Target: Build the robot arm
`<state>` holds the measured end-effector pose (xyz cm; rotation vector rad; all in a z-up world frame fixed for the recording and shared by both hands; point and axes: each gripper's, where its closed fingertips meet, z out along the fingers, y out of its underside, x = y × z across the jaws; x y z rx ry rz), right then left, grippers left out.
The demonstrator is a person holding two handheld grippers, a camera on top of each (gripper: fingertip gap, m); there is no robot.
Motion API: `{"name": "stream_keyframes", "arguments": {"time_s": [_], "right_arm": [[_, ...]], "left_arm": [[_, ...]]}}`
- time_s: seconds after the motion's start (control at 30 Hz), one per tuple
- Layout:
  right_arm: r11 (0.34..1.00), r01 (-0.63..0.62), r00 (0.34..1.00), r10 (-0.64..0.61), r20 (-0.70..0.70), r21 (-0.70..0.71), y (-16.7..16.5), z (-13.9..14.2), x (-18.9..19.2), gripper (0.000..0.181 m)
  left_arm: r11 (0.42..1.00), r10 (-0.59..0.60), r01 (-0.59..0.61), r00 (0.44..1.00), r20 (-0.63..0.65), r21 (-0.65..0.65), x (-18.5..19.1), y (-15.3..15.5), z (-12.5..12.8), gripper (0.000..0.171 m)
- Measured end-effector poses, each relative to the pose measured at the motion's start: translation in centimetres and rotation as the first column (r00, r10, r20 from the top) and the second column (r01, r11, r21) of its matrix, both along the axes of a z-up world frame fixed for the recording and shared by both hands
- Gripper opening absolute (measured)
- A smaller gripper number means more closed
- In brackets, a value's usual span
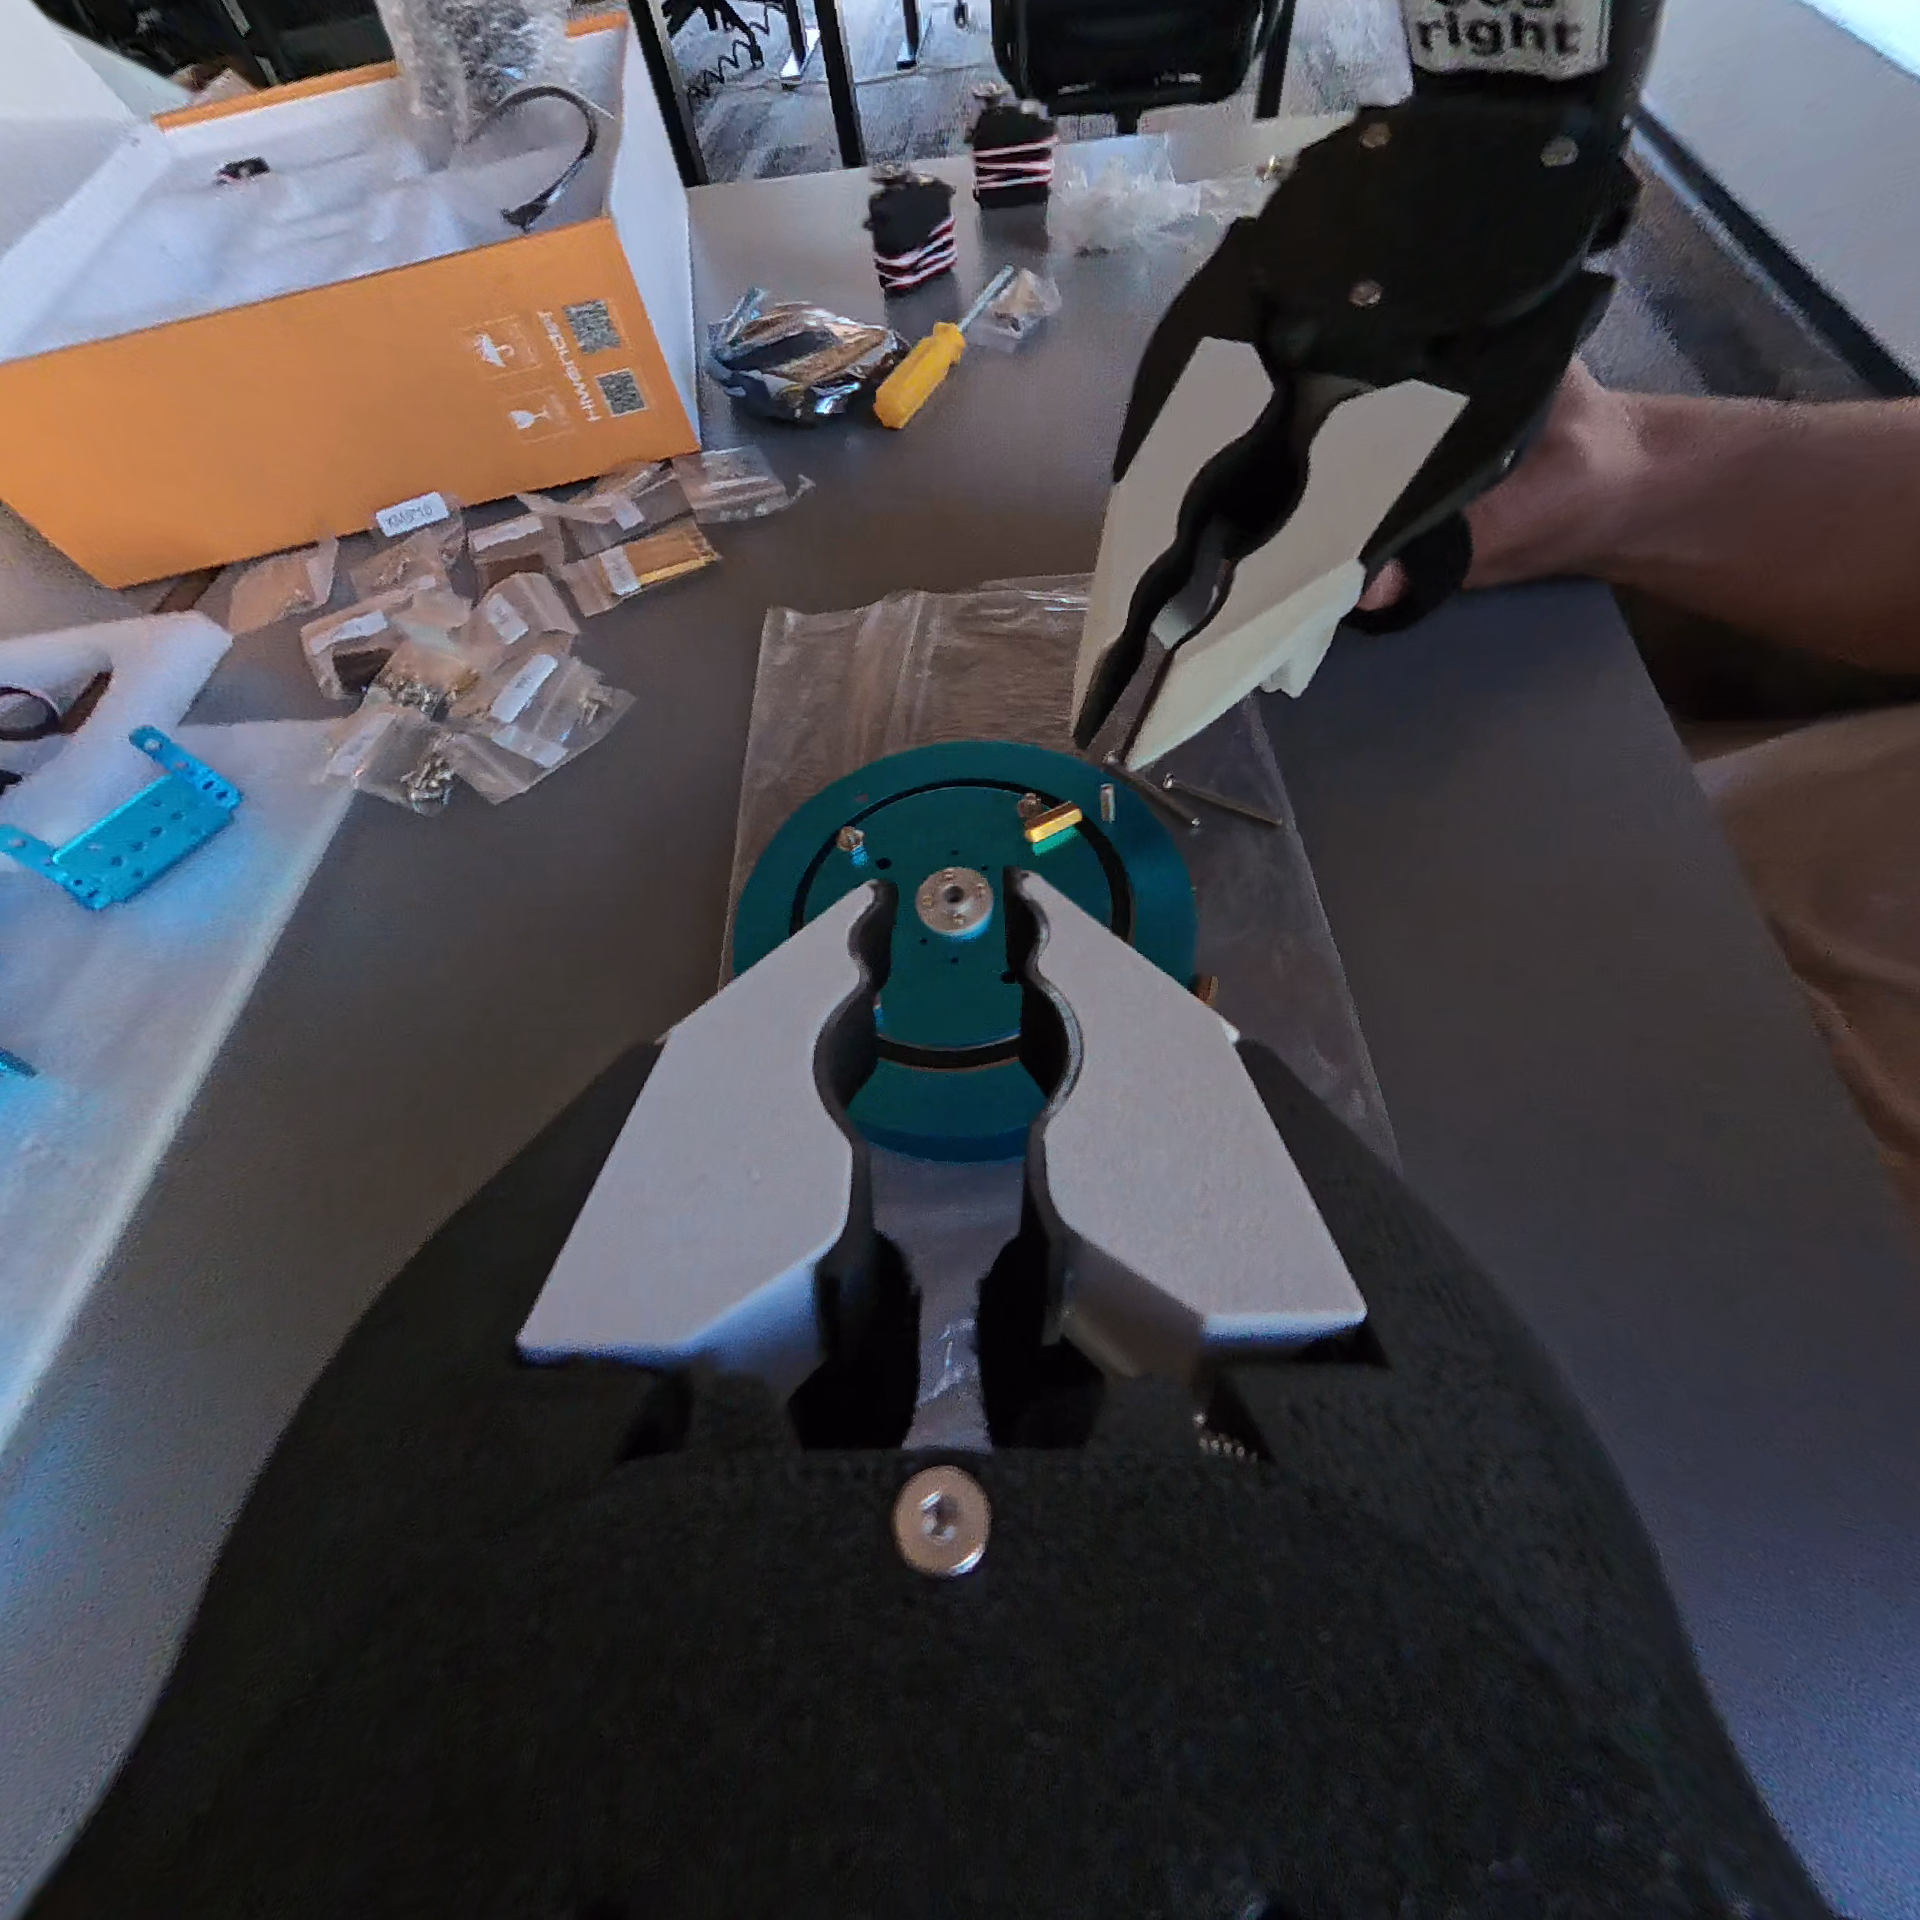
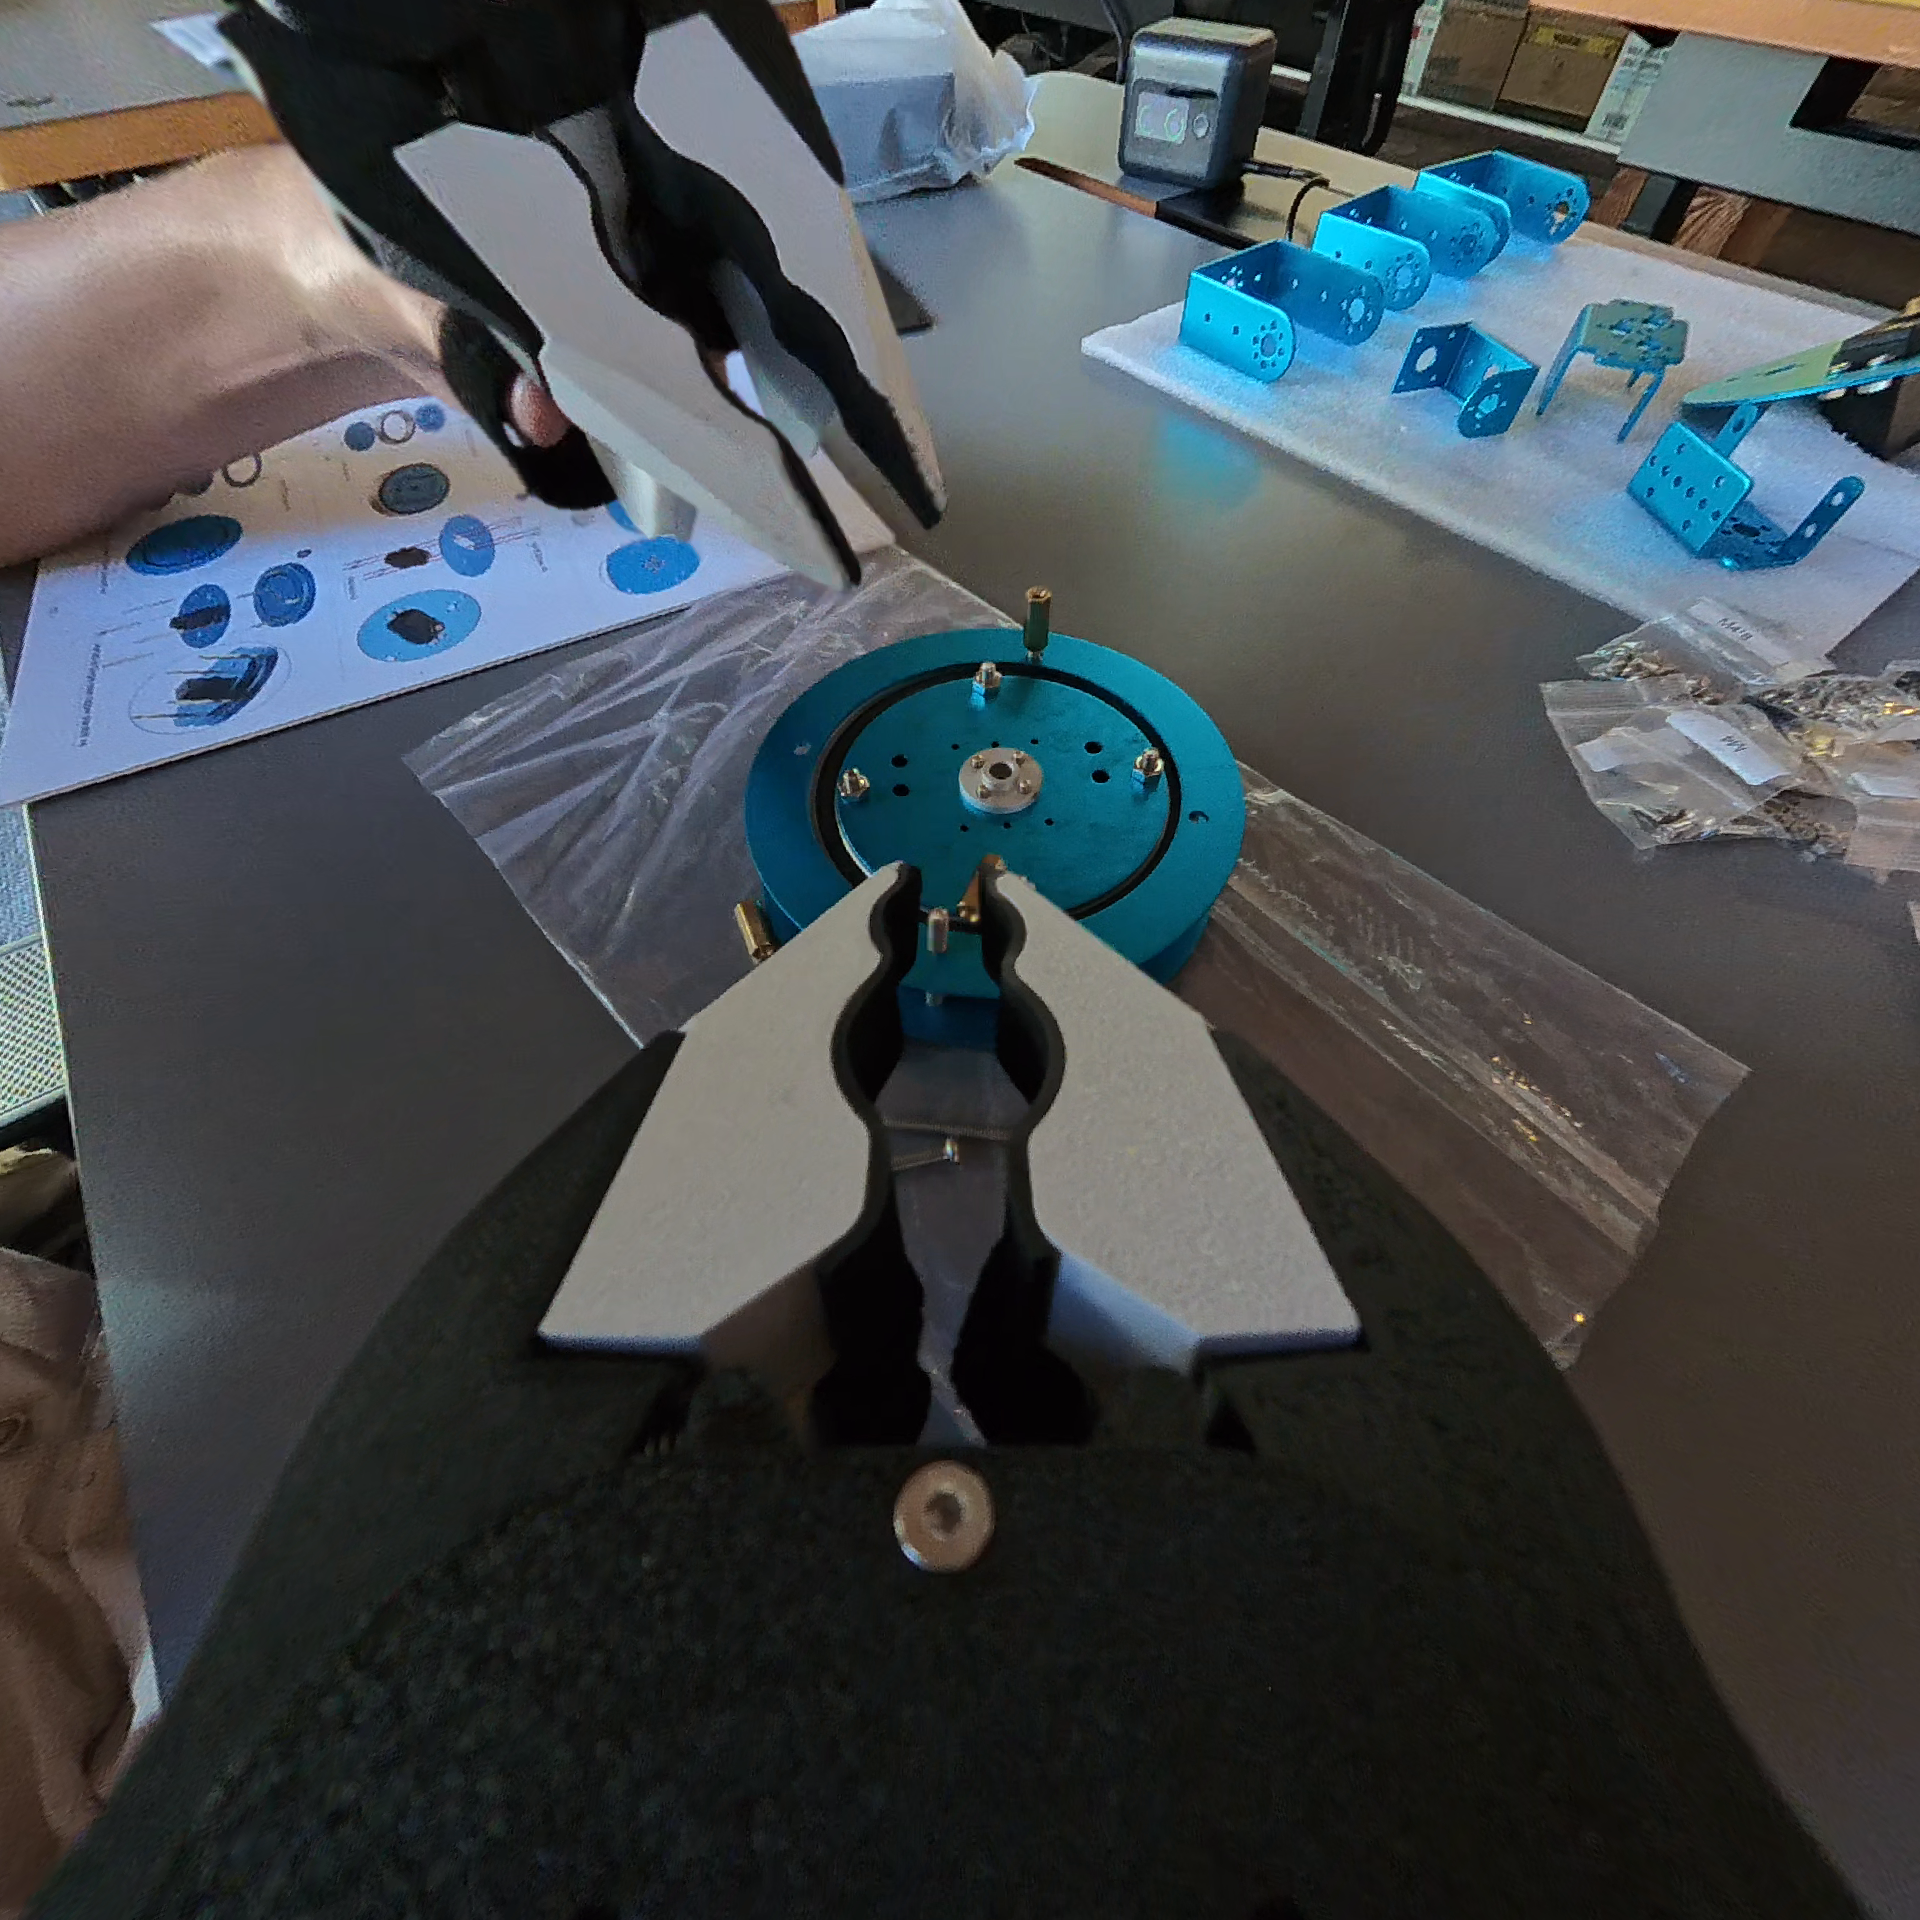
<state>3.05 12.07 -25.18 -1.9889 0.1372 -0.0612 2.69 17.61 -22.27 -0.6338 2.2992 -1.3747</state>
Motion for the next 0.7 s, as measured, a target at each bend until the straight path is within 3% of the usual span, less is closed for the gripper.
{"name": "stream_keyframes", "arguments": {"time_s": [0.13,0.23,0.3,0.6,0.7], "right_arm": [[0.998,0.026,1.0,-0.026,-0.002,0.053,0.3,1.3,0.5,0.009],[0.984,0.021,0.995,-0.037,-0.089,-0.175,0.6,0.4,0.3,0.016],[0.93,0.052,0.995,-0.079,-0.058,-0.363,0.3,-0.6,0.9,0.013],[0.771,0.056,0.995,-0.099,-0.033,-0.634,0.3,-1.8,1.4,0.012],[0.826,0.006,0.99,-0.083,-0.111,-0.563,-0.2,-1.3,0.4,0.013]], "left_arm": [[1.0,0.016,-0.016,1.0,0.002,-0.026,0.4,0.5,0.2,0.02],[1.0,0.015,-0.015,1.0,-0.003,-0.008,0.3,0.4,-0.2,0.02],[1.0,0.014,-0.014,1.0,-0.013,-0.005,0.3,0.3,-0.4,0.02],[0.998,0.031,-0.028,0.998,-0.057,0.049,0.4,1.0,-1.5,0.019],[0.991,0.132,-0.13,0.99,-0.052,0.025,1.8,3.1,-1.0,0.023]]}}
